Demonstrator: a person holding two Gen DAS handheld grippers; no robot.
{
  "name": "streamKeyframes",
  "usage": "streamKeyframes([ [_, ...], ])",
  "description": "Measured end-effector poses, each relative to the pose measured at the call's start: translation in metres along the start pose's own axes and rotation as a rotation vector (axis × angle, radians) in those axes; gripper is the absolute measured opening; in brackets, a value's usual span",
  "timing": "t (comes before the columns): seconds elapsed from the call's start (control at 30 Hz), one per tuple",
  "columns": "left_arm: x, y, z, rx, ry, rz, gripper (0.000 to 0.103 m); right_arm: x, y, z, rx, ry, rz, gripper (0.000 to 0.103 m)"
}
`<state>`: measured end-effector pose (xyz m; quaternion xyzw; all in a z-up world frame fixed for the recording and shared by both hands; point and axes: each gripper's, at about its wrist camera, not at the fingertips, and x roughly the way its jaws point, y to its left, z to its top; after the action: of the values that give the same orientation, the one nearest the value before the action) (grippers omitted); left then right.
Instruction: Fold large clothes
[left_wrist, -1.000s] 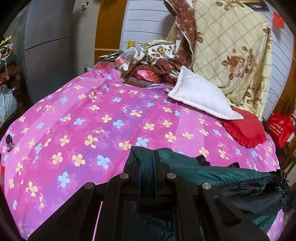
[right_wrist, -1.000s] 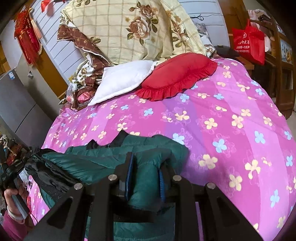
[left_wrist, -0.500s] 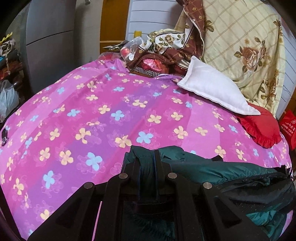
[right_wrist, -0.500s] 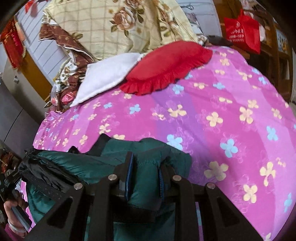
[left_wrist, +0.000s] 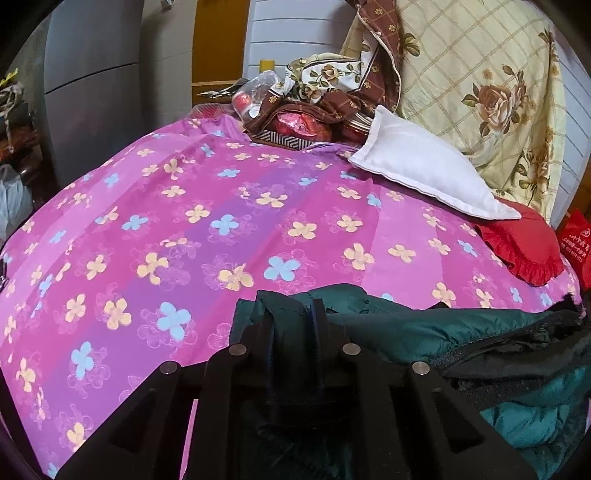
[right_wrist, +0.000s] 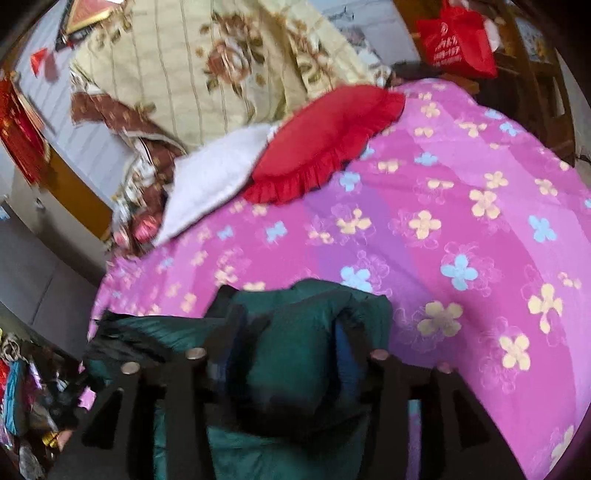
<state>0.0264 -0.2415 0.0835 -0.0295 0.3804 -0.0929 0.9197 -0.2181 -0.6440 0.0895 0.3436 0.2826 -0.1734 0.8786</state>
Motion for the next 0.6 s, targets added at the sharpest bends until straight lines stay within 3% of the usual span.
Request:
streamKeyframes([
  [0.1, -0.005, 0.002, 0.001, -0.002, -0.011, -0.013, 0.001, -0.023, 0.013, -0.003, -0.067, -0.078, -0.025, 0.061],
  [0.3, -0.018, 0.004, 0.004, 0.002, -0.034, -0.042, 0.009, -0.02, 0.044, -0.017, -0.195, 0.017, 0.023, 0.061],
  [0.37, -0.025, 0.006, 0.006, 0.002, -0.051, -0.055, 0.015, -0.015, 0.061, -0.029, -0.263, 0.047, 0.039, 0.061],
  [0.43, -0.034, 0.01, 0.01, -0.001, -0.091, -0.05, 0.034, -0.009, 0.077, -0.041, -0.331, 0.066, 0.036, 0.061],
  [0.53, -0.051, 0.02, 0.018, -0.027, -0.156, -0.059, 0.043, -0.002, 0.1, -0.055, -0.405, 0.089, 0.043, 0.061],
  [0.6, -0.06, 0.025, 0.023, -0.041, -0.164, -0.067, 0.044, 0.003, 0.116, -0.064, -0.45, 0.097, 0.054, 0.061],
])
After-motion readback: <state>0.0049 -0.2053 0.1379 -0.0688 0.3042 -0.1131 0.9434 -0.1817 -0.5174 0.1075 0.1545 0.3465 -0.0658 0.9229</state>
